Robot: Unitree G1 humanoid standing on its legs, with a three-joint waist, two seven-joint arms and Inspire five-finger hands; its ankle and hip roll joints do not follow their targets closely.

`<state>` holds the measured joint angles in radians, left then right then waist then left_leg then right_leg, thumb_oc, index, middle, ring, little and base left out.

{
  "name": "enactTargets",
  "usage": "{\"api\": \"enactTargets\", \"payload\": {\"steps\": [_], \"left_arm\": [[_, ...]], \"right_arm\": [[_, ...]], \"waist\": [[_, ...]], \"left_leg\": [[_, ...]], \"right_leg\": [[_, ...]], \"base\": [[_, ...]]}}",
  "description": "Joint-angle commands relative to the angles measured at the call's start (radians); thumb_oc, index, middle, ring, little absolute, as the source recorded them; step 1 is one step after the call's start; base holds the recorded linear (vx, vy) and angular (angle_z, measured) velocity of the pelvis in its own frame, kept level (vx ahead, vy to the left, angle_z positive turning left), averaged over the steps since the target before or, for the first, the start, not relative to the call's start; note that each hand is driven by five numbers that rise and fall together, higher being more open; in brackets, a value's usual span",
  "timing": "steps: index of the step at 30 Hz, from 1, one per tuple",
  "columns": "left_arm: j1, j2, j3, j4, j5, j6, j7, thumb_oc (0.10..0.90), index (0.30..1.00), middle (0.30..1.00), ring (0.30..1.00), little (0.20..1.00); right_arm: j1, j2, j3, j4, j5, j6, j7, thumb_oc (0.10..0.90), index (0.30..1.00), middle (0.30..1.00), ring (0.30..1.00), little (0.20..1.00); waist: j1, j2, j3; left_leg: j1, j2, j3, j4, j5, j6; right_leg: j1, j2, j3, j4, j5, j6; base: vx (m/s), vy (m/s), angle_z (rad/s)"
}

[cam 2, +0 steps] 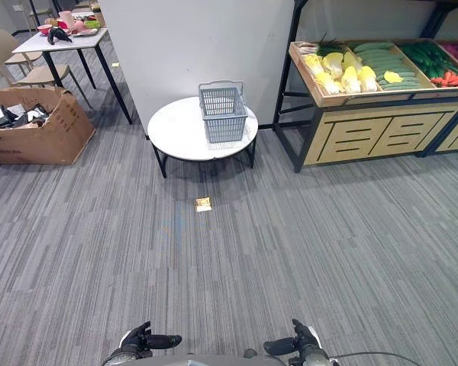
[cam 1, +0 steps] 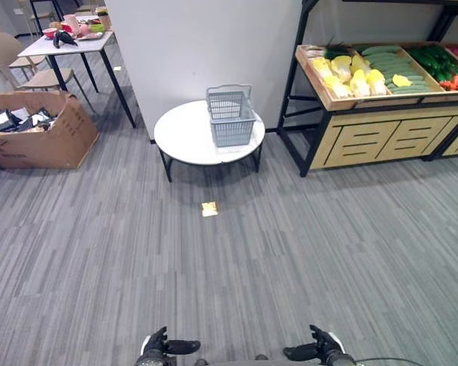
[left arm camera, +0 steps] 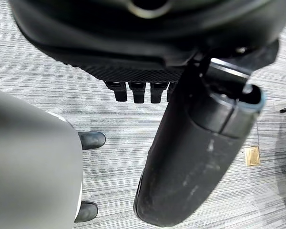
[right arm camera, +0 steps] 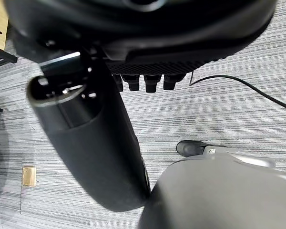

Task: Get the vegetables into the basket

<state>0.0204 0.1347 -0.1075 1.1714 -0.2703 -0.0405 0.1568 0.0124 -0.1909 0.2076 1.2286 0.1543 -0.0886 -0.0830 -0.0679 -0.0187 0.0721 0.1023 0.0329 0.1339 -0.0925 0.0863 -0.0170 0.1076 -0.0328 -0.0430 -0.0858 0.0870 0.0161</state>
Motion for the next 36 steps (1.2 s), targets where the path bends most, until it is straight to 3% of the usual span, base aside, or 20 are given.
{"api": "enactTargets", "payload": {"steps": [1, 8, 20, 32, 36], "left_arm": [[-0.069, 0.010, 0.003, 0.023, 0.060, -0.060, 0.013, 0.900, 1.000, 1.000, 1.000, 1.000], [-0.062, 0.011, 0.011, 0.043, 0.047, -0.053, -0.049, 0.900, 1.000, 1.000, 1.000, 1.000], [-0.063, 0.011, 0.017, 0.053, 0.047, -0.055, -0.061, 0.900, 1.000, 1.000, 1.000, 1.000], [-0.072, 0.022, 0.018, 0.050, 0.053, -0.055, -0.037, 0.900, 1.000, 1.000, 1.000, 1.000], [-0.088, 0.028, 0.045, 0.042, -0.003, -0.059, 0.002, 0.900, 1.000, 1.000, 1.000, 1.000]], "right_arm": [[-0.053, 0.011, 0.031, 0.044, -0.020, -0.033, -0.012, 0.900, 1.000, 1.000, 1.000, 1.000], [-0.052, 0.016, 0.025, 0.046, -0.018, -0.033, -0.007, 0.900, 1.000, 1.000, 1.000, 1.000], [-0.049, 0.012, 0.020, 0.053, -0.032, -0.030, -0.006, 0.900, 1.000, 1.000, 1.000, 1.000], [-0.051, -0.008, 0.014, 0.036, -0.036, -0.035, -0.021, 0.900, 1.000, 1.000, 1.000, 1.000], [-0.058, -0.014, 0.012, 0.028, -0.022, -0.039, -0.033, 0.900, 1.000, 1.000, 1.000, 1.000]], "waist": [[0.009, -0.016, 0.004], [0.004, -0.018, -0.003], [0.001, -0.020, -0.003], [-0.009, -0.027, 0.018], [-0.013, -0.024, 0.049]], "left_leg": [[0.025, 0.045, 0.038, 0.005, -0.109, -0.012], [0.033, 0.045, 0.045, 0.005, -0.115, -0.011], [0.045, 0.052, 0.051, 0.005, -0.118, -0.014], [0.045, 0.067, 0.054, 0.005, -0.107, -0.025], [0.030, 0.092, 0.045, 0.029, -0.095, -0.032]], "right_leg": [[-0.018, -0.053, -0.019, -0.001, -0.041, 0.050], [-0.013, -0.051, -0.015, -0.001, -0.046, 0.050], [-0.010, -0.044, -0.008, -0.001, -0.052, 0.046], [-0.002, -0.032, -0.017, -0.001, -0.060, 0.033], [-0.050, -0.015, -0.011, 0.083, -0.101, 0.011]], "base": [[0.00, 0.000, 0.00], [0.01, -0.004, -0.01], [0.01, -0.005, -0.01], [0.01, -0.035, 0.00], [-0.02, -0.101, 0.07]]}}
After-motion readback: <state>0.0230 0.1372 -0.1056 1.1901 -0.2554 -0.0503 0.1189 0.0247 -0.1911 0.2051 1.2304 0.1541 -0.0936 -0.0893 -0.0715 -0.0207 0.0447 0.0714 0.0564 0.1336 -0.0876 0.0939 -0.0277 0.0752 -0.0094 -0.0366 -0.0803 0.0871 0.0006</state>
